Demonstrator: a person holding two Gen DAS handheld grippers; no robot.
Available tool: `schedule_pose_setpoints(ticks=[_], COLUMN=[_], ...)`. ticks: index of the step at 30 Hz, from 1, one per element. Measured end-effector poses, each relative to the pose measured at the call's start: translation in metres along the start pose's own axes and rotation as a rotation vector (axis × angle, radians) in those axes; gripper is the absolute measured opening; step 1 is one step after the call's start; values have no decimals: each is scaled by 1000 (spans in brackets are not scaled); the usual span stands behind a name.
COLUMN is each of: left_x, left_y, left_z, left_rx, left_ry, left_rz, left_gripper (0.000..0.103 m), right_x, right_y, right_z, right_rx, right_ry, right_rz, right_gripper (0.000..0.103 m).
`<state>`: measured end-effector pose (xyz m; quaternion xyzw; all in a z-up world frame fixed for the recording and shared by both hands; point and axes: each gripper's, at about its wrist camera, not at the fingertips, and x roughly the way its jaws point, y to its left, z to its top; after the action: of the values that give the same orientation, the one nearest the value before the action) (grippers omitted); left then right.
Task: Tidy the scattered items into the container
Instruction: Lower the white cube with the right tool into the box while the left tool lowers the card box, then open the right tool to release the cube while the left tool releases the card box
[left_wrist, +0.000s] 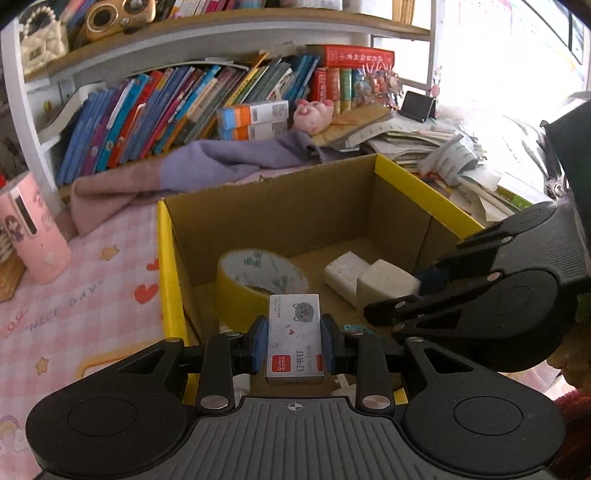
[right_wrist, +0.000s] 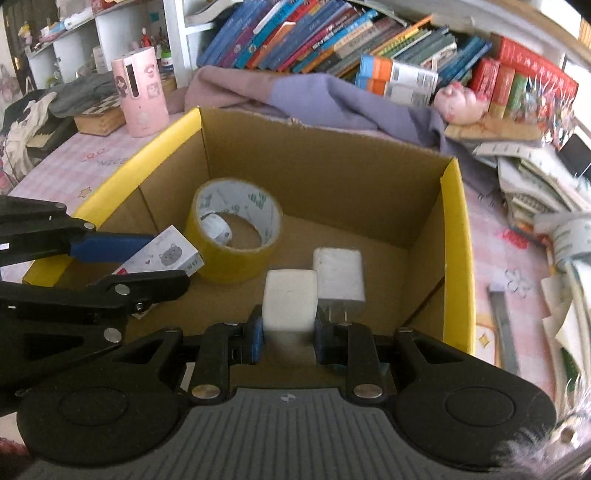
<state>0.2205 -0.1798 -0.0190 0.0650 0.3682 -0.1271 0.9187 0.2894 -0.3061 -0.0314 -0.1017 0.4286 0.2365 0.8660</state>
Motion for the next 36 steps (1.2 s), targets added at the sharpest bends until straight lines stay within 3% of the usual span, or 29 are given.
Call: schedule_pose_setpoints(ticks=[4,10,13,15,18,22,29,36], left_x=[1,1,0,-4,-15,-32,-62,-97], left_y=[-1,-3,-1,1,1,0,-1,18], left_z=[0,1,-1,-2,-5,-8,-18,-35], left_rx=[-1,-7,-24,-42,-66,-62,-38,-90], left_ry=[1,-6,-10,-22,-63,-113,-182,-248], left_rz=[3,14,42,40,51,63,127,192], left_gripper=[29,30,41,55,66,70,84,90], right_x=[9,11,10,6,-3,-20,-49,-78], right_y=[-12,-12,-12,-10,-11,-7,13,44], right_z=[-2,-3,-4,-5,-5,-10,-17,-30], right_rx=[104,100,99,89,96,108,114,92], right_ry=[57,60,49,25,-7,-70,-180,-292], right_rz=[64,57,50,31,17,3,-38,-98], right_gripper=[24,25,31,35,35,43,47,53])
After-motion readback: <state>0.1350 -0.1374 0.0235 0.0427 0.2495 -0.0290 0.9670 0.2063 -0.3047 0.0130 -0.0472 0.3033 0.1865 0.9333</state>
